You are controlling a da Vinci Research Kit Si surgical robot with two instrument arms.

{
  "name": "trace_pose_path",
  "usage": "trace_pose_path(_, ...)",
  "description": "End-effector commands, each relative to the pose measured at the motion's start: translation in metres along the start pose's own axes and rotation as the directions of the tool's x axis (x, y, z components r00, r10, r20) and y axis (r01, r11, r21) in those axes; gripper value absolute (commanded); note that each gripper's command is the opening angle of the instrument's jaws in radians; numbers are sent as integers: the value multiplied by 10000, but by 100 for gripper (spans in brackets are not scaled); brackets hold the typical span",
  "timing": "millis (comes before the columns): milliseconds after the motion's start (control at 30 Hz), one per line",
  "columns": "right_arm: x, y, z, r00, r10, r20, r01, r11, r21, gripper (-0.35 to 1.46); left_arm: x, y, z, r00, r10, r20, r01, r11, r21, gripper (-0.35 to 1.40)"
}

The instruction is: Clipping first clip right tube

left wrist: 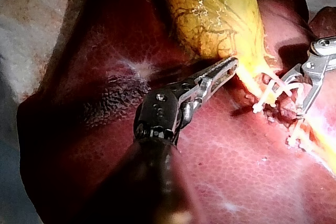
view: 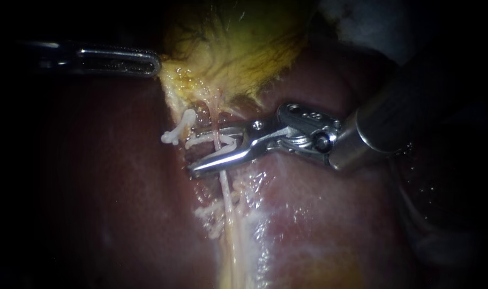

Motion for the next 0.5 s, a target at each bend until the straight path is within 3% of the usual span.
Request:
trace_pose_path(33,0,0,0,10000,-2,-1,2,10000,-1,52,0,0,0,10000,1,0,-1,10000,-3,-35)
trace_pose_path(333,-6,-9,2,9996,-51,275,37,9987,511,52,0,0,0,10000,3,1,-3,10000,-7,-35)
trace_pose_path(500,-18,-17,6,9985,202,514,-244,9964,810,52,1,0,0,10000,3,2,-3,10000,-8,-35)
